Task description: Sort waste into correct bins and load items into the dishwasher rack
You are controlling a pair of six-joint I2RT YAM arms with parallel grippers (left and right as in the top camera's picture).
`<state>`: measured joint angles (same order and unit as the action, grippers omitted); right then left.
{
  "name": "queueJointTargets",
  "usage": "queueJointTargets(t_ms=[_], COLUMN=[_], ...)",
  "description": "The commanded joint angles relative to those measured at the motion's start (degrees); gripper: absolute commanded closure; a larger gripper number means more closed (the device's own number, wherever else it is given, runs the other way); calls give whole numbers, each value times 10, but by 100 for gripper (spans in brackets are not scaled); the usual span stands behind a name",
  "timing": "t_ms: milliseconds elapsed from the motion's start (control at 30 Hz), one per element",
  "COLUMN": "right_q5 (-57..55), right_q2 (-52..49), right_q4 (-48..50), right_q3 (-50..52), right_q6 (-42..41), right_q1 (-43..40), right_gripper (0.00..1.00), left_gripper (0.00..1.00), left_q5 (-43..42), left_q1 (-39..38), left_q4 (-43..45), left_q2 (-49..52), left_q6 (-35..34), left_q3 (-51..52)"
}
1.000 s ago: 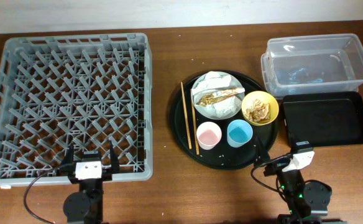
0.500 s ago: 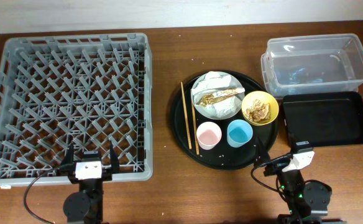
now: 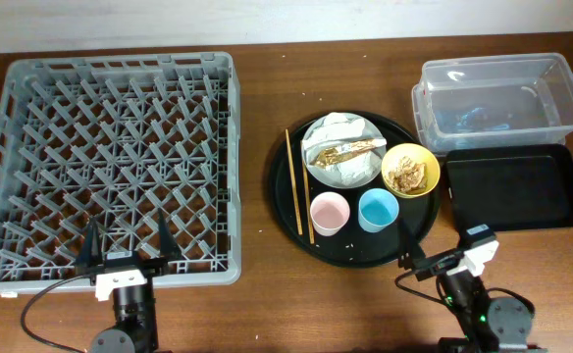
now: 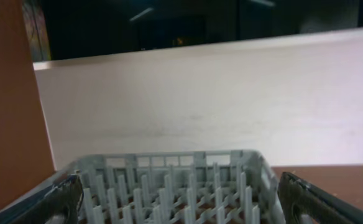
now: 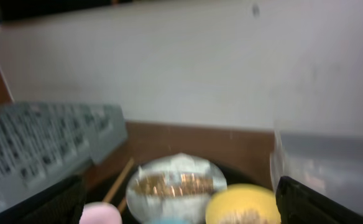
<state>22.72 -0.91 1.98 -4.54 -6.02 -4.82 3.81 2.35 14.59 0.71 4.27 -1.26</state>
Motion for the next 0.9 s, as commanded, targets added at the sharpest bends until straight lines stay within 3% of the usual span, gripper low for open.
queueJointTargets(t_ms=[0, 300, 433, 567, 700, 800, 867], right_q5=[28, 113, 190, 210, 99, -139, -155], right_q2=[-32, -344, -568, -752, -846, -887, -902], right_q4=[3, -116, -234, -356, -389, -416, -429], right_q3=[-88, -425, -615, -755, -802, -802, -802], right_q6=[-4, -1, 3, 18, 24, 27, 28], right_q1=[3, 3, 3, 9, 71, 187, 237], right_gripper=[2, 2, 2, 2, 2, 2, 2], left_gripper=[1, 1, 1, 1, 1, 1, 1], left_q5=[-35, -136, -136, -137, -137, -137, -137], left_q1=[1, 1, 1, 1, 1, 1, 1], left_q4=[-9, -200, -335, -349, -378, -423, -447], left_q2=[38, 386, 563, 634, 672, 703, 713], left_q6=[-54, -46, -45, -45, -45, -45, -45], left_q3=[-75, -429, -587, -602, -602, -602, -602])
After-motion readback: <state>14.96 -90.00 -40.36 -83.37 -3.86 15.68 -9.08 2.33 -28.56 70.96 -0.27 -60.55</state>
